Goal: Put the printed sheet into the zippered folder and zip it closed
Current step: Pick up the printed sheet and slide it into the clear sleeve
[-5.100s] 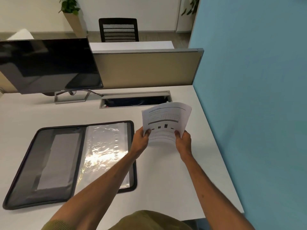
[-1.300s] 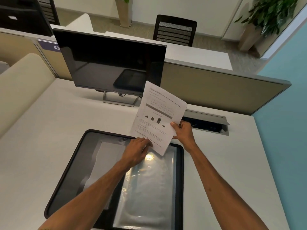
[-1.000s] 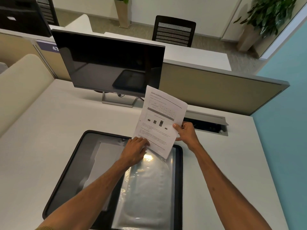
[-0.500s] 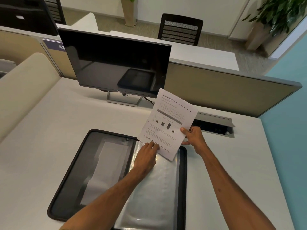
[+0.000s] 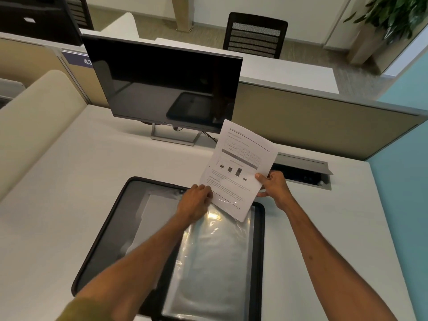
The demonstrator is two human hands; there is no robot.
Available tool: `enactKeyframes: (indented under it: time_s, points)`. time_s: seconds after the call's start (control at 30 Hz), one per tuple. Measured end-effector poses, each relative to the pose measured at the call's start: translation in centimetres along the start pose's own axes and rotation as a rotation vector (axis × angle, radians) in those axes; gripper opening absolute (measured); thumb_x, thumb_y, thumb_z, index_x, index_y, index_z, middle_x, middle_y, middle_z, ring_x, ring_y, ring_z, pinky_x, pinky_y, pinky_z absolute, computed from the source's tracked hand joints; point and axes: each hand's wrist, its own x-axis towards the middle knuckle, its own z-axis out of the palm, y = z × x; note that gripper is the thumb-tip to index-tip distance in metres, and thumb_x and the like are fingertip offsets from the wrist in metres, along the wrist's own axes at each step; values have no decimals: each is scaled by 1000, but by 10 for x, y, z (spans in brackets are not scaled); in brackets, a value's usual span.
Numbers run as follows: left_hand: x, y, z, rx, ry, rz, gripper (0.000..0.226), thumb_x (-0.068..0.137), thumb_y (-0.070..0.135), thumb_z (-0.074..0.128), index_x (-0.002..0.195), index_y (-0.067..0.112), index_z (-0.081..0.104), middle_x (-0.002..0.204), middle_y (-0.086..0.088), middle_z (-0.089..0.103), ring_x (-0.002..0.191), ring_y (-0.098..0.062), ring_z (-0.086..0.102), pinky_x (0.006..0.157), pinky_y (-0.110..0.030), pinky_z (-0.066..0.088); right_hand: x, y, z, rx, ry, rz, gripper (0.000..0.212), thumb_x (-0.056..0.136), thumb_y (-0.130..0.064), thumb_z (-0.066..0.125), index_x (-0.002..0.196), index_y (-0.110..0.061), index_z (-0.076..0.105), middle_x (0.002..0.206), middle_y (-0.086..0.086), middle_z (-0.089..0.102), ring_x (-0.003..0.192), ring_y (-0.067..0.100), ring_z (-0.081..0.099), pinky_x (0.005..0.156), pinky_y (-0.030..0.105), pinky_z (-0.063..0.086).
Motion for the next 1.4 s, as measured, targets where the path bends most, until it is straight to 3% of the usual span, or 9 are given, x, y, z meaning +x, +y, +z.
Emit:
enactKeyframes:
  time_s: [0.1,0.23,0.4,0.6,0.9,1.0,1.1,1.2,1.4]
  points:
    - [20,-18,-32,-39,-236,113,8,97,26,67,104,23,69,108,5,71,100,-16,61,85,-40,57,4,-8,0,-20,-14,-9,33,101,-17,68,132,-9,61,119,11,75,100,21,75,62,38,66]
    - [34,-31,-44,-153,-294,94,4,97,26,72,101,24,71,115,6,71,99,-15,65,94,-41,57,9,-19,6,-96,-21,-7,29,101,-17,69,127,-7,63,118,11,75,100,23,75,61,36,66]
    - [45,-40,-53,-183,-410,82,14,99,13,68,104,24,75,129,3,69,115,-21,64,104,-42,54,12,-29,8,-145,-37,-14,30,100,-17,69,128,-6,64,120,10,74,101,25,75,59,33,64]
    - [40,-58,-55,-49,-281,-30,46,89,-6,61,112,31,74,122,4,61,101,-18,62,94,-41,59,15,-33,4,-203,-52,-3,31,101,-18,68,129,-6,63,120,8,74,103,27,75,66,39,66]
    - [5,-56,-29,-72,-206,82,36,102,13,60,129,33,72,141,5,58,124,-17,56,100,-42,56,17,-22,3,-197,-50,24,29,101,-18,68,128,-9,63,120,9,74,100,24,74,64,36,65]
    - [3,-56,-27,-82,-198,114,24,101,21,65,120,34,73,136,9,56,119,-13,55,99,-39,56,14,-17,0,-188,-61,27,31,102,-17,67,130,-8,62,120,10,74,107,28,74,73,43,65]
    - [10,-57,-32,-72,-219,126,15,99,23,69,108,33,73,128,9,56,112,-12,55,96,-39,57,11,-17,-2,-165,-66,12,30,102,-17,67,130,-10,61,120,10,74,107,28,73,67,36,65]
    - [20,-60,-39,-1,-220,169,14,99,21,69,110,29,73,129,6,55,110,-17,59,90,-37,57,11,-21,-5,-157,-66,-5,28,101,-19,68,127,-13,62,117,8,75,103,26,74,61,29,63]
    - [40,-69,-53,57,-245,162,17,100,28,73,116,25,71,137,5,52,110,-18,61,92,-35,59,18,-29,-4,-204,-123,-26,30,101,-20,69,129,-12,62,115,4,75,93,18,75,67,33,64]
